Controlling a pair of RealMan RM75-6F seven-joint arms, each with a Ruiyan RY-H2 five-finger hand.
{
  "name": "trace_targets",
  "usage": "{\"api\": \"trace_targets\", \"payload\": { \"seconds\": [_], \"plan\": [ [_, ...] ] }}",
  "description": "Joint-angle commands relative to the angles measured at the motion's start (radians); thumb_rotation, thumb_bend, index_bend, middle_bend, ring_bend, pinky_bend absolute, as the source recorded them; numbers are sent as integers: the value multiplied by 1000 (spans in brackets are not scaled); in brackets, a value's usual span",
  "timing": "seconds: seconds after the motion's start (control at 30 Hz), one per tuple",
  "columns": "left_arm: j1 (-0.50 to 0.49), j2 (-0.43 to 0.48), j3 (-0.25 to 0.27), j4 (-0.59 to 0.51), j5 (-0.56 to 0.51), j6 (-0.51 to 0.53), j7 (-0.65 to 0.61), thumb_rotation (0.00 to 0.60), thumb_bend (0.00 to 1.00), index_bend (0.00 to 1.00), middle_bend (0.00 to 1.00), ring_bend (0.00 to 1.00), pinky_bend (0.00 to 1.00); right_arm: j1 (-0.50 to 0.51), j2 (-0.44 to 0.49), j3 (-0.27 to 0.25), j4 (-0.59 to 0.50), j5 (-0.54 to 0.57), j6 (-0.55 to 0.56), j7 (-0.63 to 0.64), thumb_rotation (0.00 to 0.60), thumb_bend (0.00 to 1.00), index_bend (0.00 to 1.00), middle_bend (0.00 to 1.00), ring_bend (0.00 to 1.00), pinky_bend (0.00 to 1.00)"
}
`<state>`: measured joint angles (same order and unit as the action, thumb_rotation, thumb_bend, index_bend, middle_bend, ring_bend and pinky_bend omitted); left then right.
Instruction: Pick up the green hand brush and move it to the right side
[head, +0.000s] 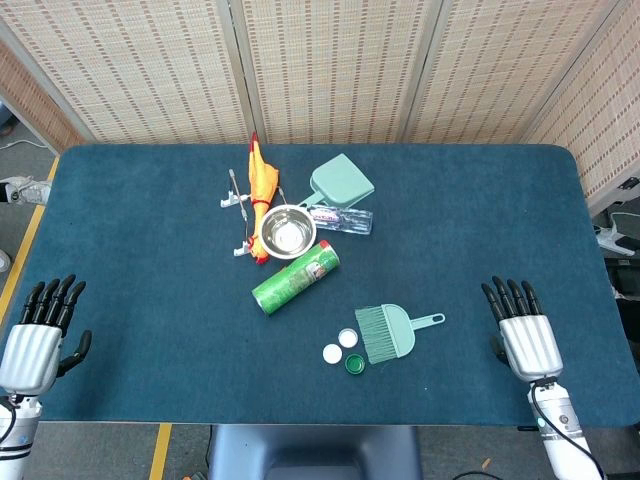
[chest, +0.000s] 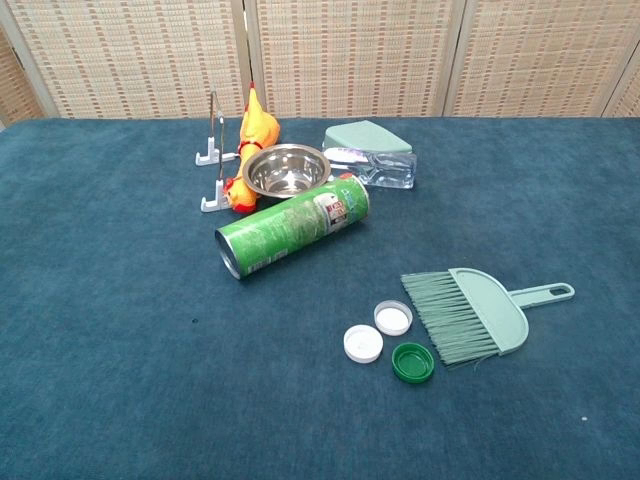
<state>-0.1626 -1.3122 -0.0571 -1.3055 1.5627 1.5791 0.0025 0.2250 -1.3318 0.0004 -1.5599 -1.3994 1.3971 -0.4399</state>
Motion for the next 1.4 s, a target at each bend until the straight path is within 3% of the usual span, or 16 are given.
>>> {"api": "trace_targets", "payload": {
  "seconds": [0.03,0.3,0.43,0.7,0.93,1.4],
  "plan": [
    [-2,0,-2,-1,-6,-11,4,600,432,0,0,0,50,12,-4,3,9,1,-28,-6,600,243,0,0,0,0],
    [9,8,7,-11,0,-7,8,600,433,0,0,0,50,74,-66,-10,110,-73,-117,-33,600,243,25,2,0,0],
    [-4,3,-1,-14,-11,-32,19,600,432,0,0,0,51,139,-126,-1,187,-86,-208,-100,600,243,212,175,0,0],
    [-6,4,-1,-23,-21,-50,32,600,435,0,0,0,52,211,-221,27,290,-54,-317,-150,600,244,372,306,0,0],
    [-3,14,-2,-29,-22,-49,27,600,433,0,0,0,52,232,-259,32,326,-48,-337,-126,600,244,379,313,0,0],
    [-3,24,2,-41,-25,-63,24,600,434,0,0,0,52,244,-296,29,348,-30,-345,-131,600,243,489,391,60,0]
  ]
}}
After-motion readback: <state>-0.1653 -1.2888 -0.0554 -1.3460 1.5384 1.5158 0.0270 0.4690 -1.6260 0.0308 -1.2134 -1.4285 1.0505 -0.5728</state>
